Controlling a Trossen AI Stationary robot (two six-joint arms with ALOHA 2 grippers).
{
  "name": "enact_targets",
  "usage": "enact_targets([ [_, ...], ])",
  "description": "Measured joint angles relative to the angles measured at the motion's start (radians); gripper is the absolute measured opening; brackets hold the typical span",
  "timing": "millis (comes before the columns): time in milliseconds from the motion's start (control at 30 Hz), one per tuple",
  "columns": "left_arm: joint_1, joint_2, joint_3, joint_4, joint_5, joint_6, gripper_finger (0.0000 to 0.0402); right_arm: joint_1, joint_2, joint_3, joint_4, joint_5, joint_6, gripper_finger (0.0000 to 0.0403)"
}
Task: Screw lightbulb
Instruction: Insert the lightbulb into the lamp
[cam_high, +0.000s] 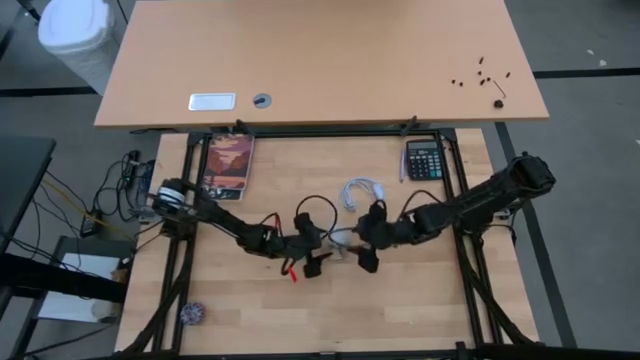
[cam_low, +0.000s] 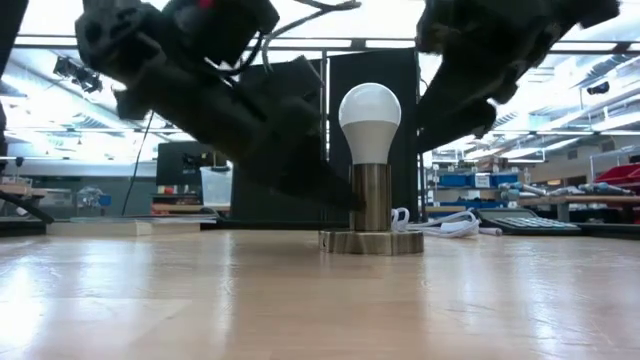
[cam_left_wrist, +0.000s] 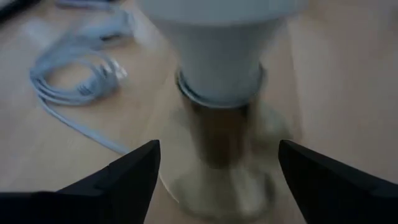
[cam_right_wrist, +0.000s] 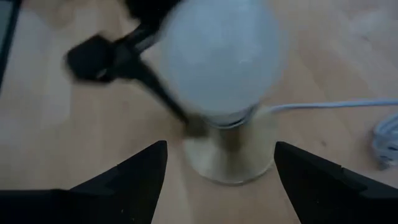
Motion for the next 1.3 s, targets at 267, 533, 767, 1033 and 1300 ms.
enact_targets([
  [267, 0.025, 0.076, 0.000, 0.139, -0.018, 0.020, 0.0315, -0.044, 0.001, 0.030, -0.013, -0.039, -0.035, 0.0307],
  [533, 0.029, 0.081, 0.000, 0.170, -0.013, 0.080, 0.0272, -0.043, 0.002, 0.047, -0.021, -0.038, -0.047, 0.0307],
  [767, 0.050, 0.081, 0.000, 0.250, 0.018, 0.113, 0.0230, -0.038, 0.033, 0.049, 0.029, -0.033, -0.042, 0.0307],
  [1033, 0.061, 0.080, 0.000, 0.260, 0.051, 0.127, 0.0199, -0.055, 0.095, 0.131, -0.050, -0.034, -0.084, 0.0307],
  [1300, 0.061, 0.080, 0.000, 0.250, 0.055, 0.125, 0.0194, -0.070, 0.172, 0.247, -0.171, -0.011, -0.124, 0.0307],
])
